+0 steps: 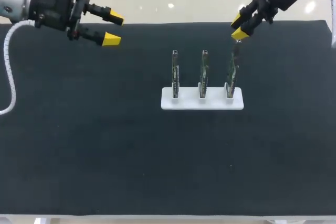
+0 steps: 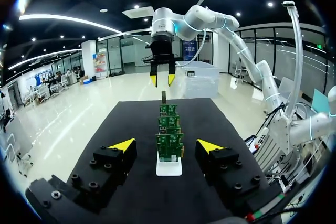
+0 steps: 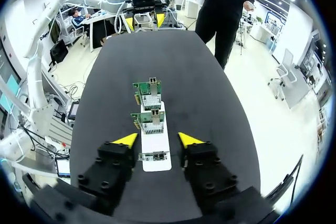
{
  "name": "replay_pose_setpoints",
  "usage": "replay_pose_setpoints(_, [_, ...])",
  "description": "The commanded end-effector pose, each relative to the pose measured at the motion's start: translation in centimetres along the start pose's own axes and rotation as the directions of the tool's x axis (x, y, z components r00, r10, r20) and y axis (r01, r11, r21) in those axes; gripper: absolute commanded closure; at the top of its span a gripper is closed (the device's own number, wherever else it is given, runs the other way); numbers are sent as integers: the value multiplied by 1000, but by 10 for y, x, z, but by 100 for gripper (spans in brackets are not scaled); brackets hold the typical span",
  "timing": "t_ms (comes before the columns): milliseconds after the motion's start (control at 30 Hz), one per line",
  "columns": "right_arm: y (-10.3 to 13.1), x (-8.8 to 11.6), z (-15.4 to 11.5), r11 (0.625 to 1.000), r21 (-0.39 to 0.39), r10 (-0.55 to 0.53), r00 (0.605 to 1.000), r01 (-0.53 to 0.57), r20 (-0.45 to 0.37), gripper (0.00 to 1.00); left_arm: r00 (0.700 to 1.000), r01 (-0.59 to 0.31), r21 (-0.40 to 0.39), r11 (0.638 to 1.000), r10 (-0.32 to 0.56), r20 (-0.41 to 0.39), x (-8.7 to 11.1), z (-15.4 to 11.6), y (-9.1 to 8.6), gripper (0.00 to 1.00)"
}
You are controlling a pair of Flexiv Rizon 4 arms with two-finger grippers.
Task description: Pick up the optical module with the left hand, and insert it into the network port with the right hand.
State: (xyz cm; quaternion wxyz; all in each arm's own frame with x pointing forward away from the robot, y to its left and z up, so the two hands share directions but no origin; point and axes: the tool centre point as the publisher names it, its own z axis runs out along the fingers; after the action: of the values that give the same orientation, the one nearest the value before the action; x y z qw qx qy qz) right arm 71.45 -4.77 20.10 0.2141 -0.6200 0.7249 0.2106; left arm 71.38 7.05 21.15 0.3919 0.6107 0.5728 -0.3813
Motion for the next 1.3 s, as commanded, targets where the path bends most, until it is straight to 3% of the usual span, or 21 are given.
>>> replay_pose_setpoints(33, [2,-2,0,1000,6,2,1000,-2,-3,100,1000,1,1,1000,-1,-3,0,0,1,0])
replay_pose_setpoints(1300, [2,18,13,999,10,-31,999,31,22,100,1000,1,1,1000,-1,-3,0,0,1,0])
